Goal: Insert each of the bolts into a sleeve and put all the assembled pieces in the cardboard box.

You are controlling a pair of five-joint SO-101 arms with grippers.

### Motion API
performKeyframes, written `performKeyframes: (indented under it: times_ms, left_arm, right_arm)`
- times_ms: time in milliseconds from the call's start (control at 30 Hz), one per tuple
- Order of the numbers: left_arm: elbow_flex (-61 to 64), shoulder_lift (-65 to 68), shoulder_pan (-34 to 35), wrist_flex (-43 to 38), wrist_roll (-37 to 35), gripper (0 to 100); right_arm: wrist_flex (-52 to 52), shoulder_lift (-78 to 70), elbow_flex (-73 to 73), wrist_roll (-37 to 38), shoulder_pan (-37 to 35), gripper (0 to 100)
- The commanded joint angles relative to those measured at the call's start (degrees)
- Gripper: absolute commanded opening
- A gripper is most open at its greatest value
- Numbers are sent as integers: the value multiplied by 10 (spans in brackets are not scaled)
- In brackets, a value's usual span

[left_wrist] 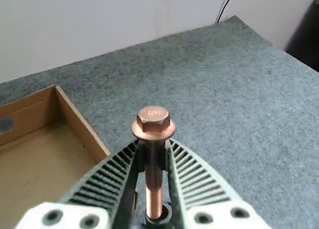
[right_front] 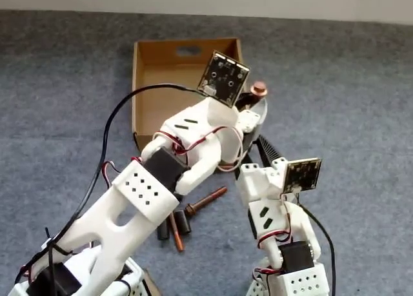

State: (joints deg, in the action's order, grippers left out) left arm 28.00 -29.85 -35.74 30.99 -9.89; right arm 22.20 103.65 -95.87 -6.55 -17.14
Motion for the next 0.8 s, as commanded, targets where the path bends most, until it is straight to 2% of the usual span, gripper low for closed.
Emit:
performKeyframes:
  times_ms: [0, 200, 767]
  left_arm:
    - [-21, -24, -9, -16, -4, 8]
    - [-20, -24, -28, 12, -4, 9]
    - [21, -25, -28, 13, -4, 8]
  right_arm:
    - [-15, 6, -28, 6, 6, 7]
    - [-15, 6, -28, 6, 6, 7]
    - [-15, 6, -29, 6, 6, 7]
